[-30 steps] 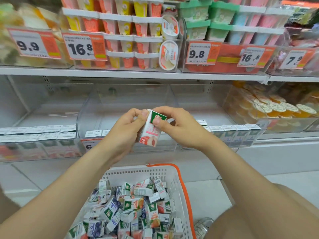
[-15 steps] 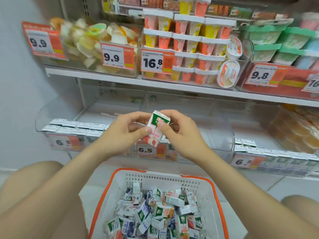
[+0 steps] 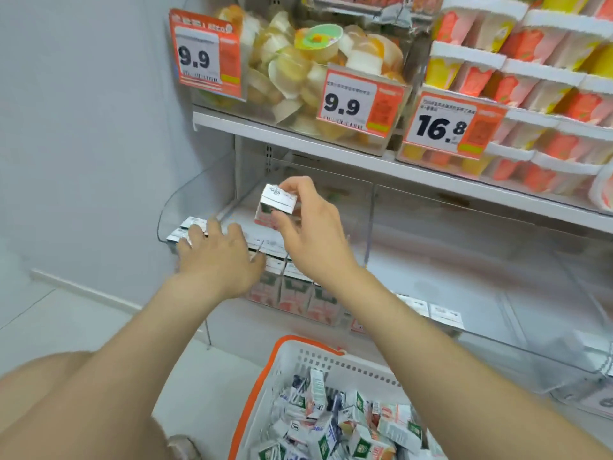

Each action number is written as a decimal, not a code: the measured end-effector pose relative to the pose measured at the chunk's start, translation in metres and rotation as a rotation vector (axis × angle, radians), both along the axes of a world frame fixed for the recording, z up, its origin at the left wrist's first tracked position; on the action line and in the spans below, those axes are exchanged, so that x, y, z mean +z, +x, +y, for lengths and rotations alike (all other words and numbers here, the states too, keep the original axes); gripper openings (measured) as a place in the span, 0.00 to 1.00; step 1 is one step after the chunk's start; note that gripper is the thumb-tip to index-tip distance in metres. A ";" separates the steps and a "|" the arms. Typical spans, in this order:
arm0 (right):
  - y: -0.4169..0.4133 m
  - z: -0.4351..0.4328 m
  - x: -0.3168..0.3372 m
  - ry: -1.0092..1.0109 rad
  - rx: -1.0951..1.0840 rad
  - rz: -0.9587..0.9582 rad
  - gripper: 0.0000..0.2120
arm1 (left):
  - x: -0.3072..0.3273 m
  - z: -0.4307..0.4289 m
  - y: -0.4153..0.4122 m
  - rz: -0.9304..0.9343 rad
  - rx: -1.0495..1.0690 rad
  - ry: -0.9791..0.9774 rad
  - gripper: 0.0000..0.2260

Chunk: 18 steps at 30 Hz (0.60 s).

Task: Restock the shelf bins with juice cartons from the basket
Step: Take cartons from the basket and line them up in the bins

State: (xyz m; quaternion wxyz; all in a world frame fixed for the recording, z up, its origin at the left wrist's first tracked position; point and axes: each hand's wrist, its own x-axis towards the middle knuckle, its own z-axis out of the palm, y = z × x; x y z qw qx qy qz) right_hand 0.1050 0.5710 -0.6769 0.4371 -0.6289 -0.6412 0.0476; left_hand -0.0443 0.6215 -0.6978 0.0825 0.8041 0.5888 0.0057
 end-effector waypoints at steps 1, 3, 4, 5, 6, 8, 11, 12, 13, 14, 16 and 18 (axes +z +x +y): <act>-0.004 0.018 -0.004 -0.014 0.002 -0.027 0.15 | -0.003 0.003 -0.003 0.029 -0.010 -0.007 0.32; -0.013 0.052 -0.008 -0.080 0.004 -0.037 0.13 | -0.003 0.009 -0.010 0.069 -0.006 -0.018 0.38; -0.018 0.068 -0.010 -0.142 0.003 -0.023 0.12 | -0.004 0.012 -0.013 0.080 0.001 -0.025 0.42; -0.022 0.083 -0.012 -0.213 -0.002 -0.004 0.10 | -0.005 0.014 -0.015 0.089 0.006 -0.034 0.45; -0.027 0.096 -0.015 -0.273 -0.007 0.016 0.10 | -0.006 0.015 -0.018 0.098 0.010 -0.046 0.47; -0.035 0.121 -0.019 -0.342 -0.009 0.042 0.09 | -0.008 0.017 -0.023 0.103 0.015 -0.081 0.50; -0.047 0.145 -0.026 -0.440 0.055 0.046 0.13 | -0.013 0.017 -0.028 0.092 -0.001 -0.088 0.50; -0.049 0.150 -0.027 -0.494 0.086 0.056 0.14 | -0.014 0.017 -0.028 0.085 -0.002 -0.090 0.50; -0.049 0.155 -0.028 -0.545 0.114 0.059 0.14 | -0.014 0.016 -0.028 0.082 -0.002 -0.091 0.50; -0.049 0.158 -0.029 -0.586 0.135 0.051 0.13 | -0.013 0.016 -0.028 0.085 0.000 -0.089 0.49; -0.044 0.163 -0.031 -0.638 0.169 0.046 0.11 | -0.011 0.015 -0.026 0.091 0.001 -0.100 0.48; -0.039 0.160 -0.029 -0.684 0.193 0.039 0.14 | -0.010 0.013 -0.023 0.096 -0.005 -0.108 0.46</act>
